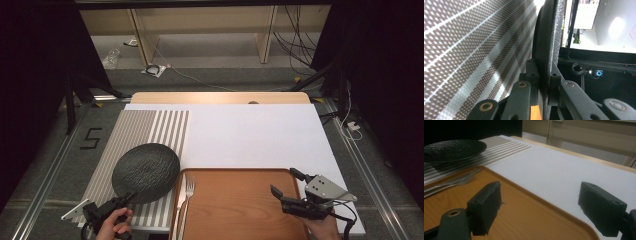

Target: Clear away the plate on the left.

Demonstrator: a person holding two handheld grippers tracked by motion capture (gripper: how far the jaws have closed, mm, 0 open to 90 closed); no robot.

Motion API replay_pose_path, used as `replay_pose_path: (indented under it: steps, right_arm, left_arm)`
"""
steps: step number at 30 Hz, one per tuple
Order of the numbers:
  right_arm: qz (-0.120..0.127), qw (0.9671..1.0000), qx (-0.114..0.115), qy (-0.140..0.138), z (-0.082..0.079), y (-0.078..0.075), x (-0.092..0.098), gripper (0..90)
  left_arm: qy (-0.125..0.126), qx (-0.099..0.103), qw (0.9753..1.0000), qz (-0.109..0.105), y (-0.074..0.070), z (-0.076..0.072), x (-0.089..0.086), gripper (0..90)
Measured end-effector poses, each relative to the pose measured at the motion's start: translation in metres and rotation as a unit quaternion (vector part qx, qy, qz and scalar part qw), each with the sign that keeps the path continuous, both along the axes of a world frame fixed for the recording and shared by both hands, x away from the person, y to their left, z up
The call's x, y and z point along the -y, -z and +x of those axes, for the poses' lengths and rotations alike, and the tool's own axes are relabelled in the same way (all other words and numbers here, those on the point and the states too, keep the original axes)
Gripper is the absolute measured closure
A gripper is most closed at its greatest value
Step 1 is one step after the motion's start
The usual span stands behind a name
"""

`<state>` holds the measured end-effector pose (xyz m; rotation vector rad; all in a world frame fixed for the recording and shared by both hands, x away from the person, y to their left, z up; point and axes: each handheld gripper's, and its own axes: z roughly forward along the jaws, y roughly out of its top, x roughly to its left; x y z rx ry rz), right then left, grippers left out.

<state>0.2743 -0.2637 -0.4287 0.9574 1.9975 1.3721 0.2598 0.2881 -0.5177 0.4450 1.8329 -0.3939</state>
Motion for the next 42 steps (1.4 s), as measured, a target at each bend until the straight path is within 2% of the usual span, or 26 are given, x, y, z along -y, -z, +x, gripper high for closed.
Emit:
replay_pose_path:
  steps: [11,15,26,33,42]
  right_arm:
    - [0.0,1.0,-0.002,0.001,0.0,0.0,0.0,19.6]
    - [0.0,1.0,-0.001,0.001,0.0,0.0,0.001,19.6]
    - [0.0,1.0,0.0,0.001,0.0,0.0,0.001,19.6]
    - [0.001,1.0,-0.001,0.001,0.0,0.0,0.001,19.7]
    - [0.001,1.0,0.001,0.001,0.0,0.0,0.001,19.6]
  left_arm:
    - [0.03,0.023,0.9993,-0.009,-0.005,0.004,0.009,83.6]
    - [0.041,0.028,0.9987,-0.004,-0.008,0.005,0.014,83.5]
    - [0.071,0.024,0.9972,-0.002,-0.014,0.004,0.029,83.3]
    - [0.097,0.03,0.9948,0.001,-0.018,0.002,0.043,83.4]
    - [0.133,0.024,0.9908,0.002,-0.018,0.002,0.062,83.3]
